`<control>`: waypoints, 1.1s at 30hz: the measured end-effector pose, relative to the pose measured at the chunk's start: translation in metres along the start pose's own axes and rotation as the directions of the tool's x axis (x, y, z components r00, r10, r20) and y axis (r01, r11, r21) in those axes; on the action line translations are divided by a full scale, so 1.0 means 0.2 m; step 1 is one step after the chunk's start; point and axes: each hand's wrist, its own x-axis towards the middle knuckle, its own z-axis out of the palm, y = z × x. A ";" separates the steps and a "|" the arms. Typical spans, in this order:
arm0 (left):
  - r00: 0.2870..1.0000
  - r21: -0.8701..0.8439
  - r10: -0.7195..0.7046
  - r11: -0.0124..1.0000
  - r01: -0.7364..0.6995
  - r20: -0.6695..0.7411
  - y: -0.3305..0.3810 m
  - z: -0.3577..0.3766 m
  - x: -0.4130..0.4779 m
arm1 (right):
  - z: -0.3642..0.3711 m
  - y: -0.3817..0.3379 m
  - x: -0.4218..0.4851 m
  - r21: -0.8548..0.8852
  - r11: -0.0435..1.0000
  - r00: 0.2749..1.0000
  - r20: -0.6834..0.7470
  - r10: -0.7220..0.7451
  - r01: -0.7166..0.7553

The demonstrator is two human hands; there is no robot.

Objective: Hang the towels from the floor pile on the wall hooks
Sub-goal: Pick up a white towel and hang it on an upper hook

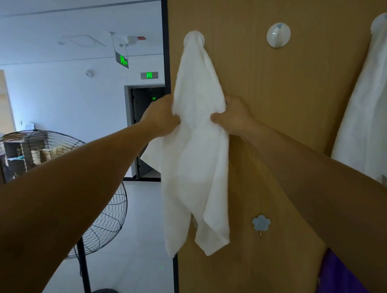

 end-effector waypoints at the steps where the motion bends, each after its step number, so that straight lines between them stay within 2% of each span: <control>1: 1.000 0.039 -0.007 0.999 0.008 -0.026 -0.01 -0.01 -0.01 | -0.02 0.01 0.00 -0.065 0.998 0.998 -0.056 -0.001 -0.003; 4: 0.996 0.077 -0.069 0.994 0.073 -0.064 -0.04 -0.03 -0.03 | -0.07 0.05 -0.01 -0.204 0.979 0.985 -0.174 -0.008 -0.028; 7: 0.997 0.061 -0.081 0.995 0.082 -0.020 -0.06 0.01 -0.06 | -0.04 0.09 -0.04 -0.231 0.972 0.995 -0.104 0.011 -0.035; 10: 0.995 0.033 -0.082 0.996 0.085 -0.065 -0.07 0.06 -0.08 | -0.02 0.12 -0.06 -0.226 0.972 0.998 -0.038 0.059 -0.066; 13: 0.986 0.029 -0.082 0.996 0.088 -0.148 -0.05 0.07 -0.08 | -0.03 0.13 -0.06 -0.205 0.976 0.995 -0.083 0.060 -0.076; 16: 0.993 0.118 -0.082 0.989 0.091 -0.081 -0.05 0.08 -0.09 | -0.03 0.12 -0.08 -0.229 0.971 0.991 -0.132 0.032 -0.061; 19: 0.996 0.140 -0.086 0.986 0.089 -0.031 -0.05 0.09 -0.09 | -0.02 0.13 -0.08 -0.334 0.942 0.995 -0.095 0.007 -0.039; 21: 0.993 0.120 -0.072 0.989 0.084 -0.096 -0.03 0.09 -0.10 | -0.01 0.15 -0.09 -0.350 0.936 0.998 -0.061 0.019 -0.039; 23: 0.978 0.117 -0.028 0.992 0.053 -0.209 -0.02 0.08 -0.11 | -0.02 0.15 -0.08 -0.332 0.942 0.996 -0.084 0.016 -0.043; 25: 0.956 0.173 0.082 0.984 -0.033 -0.283 0.00 0.07 -0.11 | -0.03 0.14 -0.08 -0.299 0.953 0.993 -0.119 0.015 -0.051; 29: 0.910 0.308 0.295 0.930 -0.203 -0.292 0.01 0.06 -0.10 | -0.03 0.09 -0.08 -0.234 0.972 0.988 -0.155 -0.019 -0.018; 31: 0.898 0.302 0.327 0.923 -0.237 -0.294 0.03 0.07 -0.09 | -0.01 0.05 -0.10 -0.195 0.981 0.981 -0.191 -0.043 0.005; 33: 0.899 0.257 0.314 0.936 -0.239 -0.306 0.04 0.08 -0.08 | 0.01 0.00 -0.12 -0.168 0.986 0.986 -0.161 -0.031 0.004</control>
